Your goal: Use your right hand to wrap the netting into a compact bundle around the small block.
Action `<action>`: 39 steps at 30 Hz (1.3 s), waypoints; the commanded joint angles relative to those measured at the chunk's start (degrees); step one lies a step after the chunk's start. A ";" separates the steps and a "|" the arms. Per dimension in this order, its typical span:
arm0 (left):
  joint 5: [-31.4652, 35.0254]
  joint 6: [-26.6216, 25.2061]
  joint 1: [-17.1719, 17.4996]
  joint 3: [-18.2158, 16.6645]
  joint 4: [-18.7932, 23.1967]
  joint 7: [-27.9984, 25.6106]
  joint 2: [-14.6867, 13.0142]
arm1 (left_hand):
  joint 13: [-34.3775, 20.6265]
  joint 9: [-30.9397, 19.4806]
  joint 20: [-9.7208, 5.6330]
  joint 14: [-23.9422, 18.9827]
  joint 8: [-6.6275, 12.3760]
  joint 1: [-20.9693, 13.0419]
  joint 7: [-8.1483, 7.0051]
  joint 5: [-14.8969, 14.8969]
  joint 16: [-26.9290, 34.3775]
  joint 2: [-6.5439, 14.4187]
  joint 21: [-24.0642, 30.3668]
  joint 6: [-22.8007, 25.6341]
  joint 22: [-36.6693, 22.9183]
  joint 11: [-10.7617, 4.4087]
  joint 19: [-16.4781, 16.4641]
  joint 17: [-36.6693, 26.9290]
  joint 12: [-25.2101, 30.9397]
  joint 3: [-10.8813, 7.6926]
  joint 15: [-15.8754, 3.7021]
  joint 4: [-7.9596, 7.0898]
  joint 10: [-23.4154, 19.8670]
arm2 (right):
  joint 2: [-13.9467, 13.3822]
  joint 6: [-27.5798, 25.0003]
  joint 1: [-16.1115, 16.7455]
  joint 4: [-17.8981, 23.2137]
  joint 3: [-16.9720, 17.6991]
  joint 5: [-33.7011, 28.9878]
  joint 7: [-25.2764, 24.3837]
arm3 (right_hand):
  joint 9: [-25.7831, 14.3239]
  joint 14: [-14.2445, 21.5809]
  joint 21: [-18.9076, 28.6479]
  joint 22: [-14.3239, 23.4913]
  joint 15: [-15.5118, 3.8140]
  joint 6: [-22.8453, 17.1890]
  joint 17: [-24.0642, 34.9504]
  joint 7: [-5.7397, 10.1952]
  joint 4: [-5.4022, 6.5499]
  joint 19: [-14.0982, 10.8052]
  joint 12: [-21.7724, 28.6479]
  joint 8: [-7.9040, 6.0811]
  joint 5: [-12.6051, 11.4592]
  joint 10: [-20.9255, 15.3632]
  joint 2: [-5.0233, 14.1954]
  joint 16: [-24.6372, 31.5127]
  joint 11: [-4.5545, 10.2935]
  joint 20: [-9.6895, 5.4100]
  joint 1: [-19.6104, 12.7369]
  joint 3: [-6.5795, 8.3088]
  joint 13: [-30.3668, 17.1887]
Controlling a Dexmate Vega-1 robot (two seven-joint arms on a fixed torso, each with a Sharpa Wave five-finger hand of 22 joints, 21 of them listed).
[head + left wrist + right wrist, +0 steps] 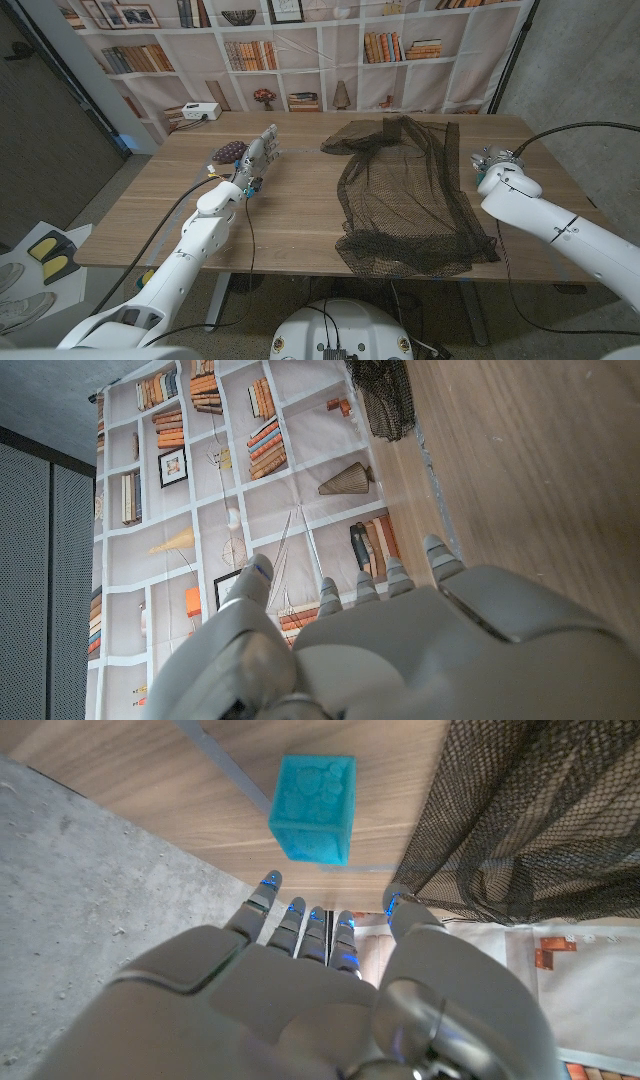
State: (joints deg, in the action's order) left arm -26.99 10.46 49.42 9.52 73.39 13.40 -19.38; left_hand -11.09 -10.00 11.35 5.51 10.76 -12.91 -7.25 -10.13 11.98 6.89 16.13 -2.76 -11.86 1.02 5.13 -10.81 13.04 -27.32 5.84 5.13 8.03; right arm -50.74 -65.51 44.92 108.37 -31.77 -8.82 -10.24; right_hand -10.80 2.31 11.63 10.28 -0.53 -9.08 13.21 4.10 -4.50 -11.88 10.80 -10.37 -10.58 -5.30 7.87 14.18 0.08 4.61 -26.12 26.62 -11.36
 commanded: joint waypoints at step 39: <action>0.00 -0.50 -3.73 0.13 -5.13 1.27 0.80 | -0.10 -0.26 0.36 -0.58 -0.08 0.54 -0.13 -0.30 -0.50 0.15 0.25 0.03 -0.29 0.13 -0.34 -0.15 -0.16 -0.75 0.04 -0.04 -0.38 | 3.77 2.38 -9.34 -13.46 -9.91 0.50 -0.14 | -1.75 43.30 14.81 2.74 -10.31 -20.69 21.98 -3.03 -0.71 -27.36 16.99 -5.07 0.50 -31.31 3.68 31.20 0.97 -6.09 -24.28 6.65 -5.98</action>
State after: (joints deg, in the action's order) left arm -26.98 10.08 47.04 9.59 70.21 14.18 -18.92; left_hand -11.07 -10.00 11.35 5.20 10.76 -12.61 -7.26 -10.13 11.65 7.19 16.13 -2.77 -11.85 1.01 5.13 -10.80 13.04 -27.72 5.53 5.06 8.04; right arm -48.12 -66.85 35.67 96.99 -41.04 -6.25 -8.51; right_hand -11.73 28.60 24.05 12.26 7.27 -24.17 28.74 1.54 -4.46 -37.25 23.72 -14.11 -10.15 -20.93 7.30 39.87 -0.91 -0.66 -42.69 34.45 -15.28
